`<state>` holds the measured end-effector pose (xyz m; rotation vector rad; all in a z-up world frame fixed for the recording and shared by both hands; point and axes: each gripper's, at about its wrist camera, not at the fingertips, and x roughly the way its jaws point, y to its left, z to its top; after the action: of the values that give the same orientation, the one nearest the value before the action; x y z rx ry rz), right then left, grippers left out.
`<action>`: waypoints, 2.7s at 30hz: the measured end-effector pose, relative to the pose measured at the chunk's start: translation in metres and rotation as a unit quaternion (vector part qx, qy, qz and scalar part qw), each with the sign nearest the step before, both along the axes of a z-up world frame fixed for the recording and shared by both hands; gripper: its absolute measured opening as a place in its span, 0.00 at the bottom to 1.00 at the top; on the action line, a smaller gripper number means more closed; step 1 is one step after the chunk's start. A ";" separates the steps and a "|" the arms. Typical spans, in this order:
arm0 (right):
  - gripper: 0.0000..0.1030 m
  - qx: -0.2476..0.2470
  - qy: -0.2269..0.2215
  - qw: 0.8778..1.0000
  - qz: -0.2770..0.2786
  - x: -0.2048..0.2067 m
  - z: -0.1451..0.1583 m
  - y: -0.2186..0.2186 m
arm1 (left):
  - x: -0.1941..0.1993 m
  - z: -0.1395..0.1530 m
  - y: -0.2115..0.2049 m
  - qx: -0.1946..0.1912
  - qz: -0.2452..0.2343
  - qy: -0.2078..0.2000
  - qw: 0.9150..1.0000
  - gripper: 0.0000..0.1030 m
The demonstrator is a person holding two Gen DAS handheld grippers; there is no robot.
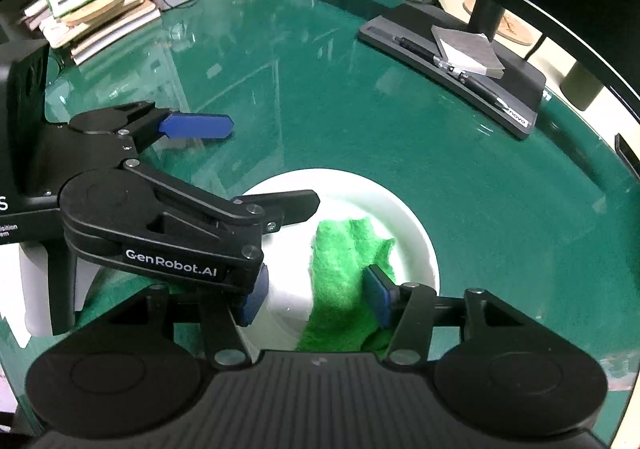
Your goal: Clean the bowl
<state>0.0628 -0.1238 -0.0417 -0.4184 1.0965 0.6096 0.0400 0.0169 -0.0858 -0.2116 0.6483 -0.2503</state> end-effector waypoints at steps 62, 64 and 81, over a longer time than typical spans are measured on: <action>0.58 0.130 -0.120 0.984 -0.018 -0.021 -0.010 -0.022 | -0.058 -0.082 0.136 -0.576 0.090 -0.199 0.788 0.99; 0.58 0.135 -0.130 0.982 -0.027 -0.023 -0.011 -0.021 | -0.066 -0.097 0.148 -0.595 0.129 -0.206 0.766 1.00; 0.82 0.214 -0.265 0.933 -0.119 -0.074 -0.025 -0.030 | -0.080 -0.162 0.148 -0.516 0.121 -0.237 0.814 1.00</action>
<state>-0.0107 -0.1539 -0.0669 -0.0547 0.4640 0.4629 -0.0398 0.1651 -0.2475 -1.2355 -0.0846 -0.3743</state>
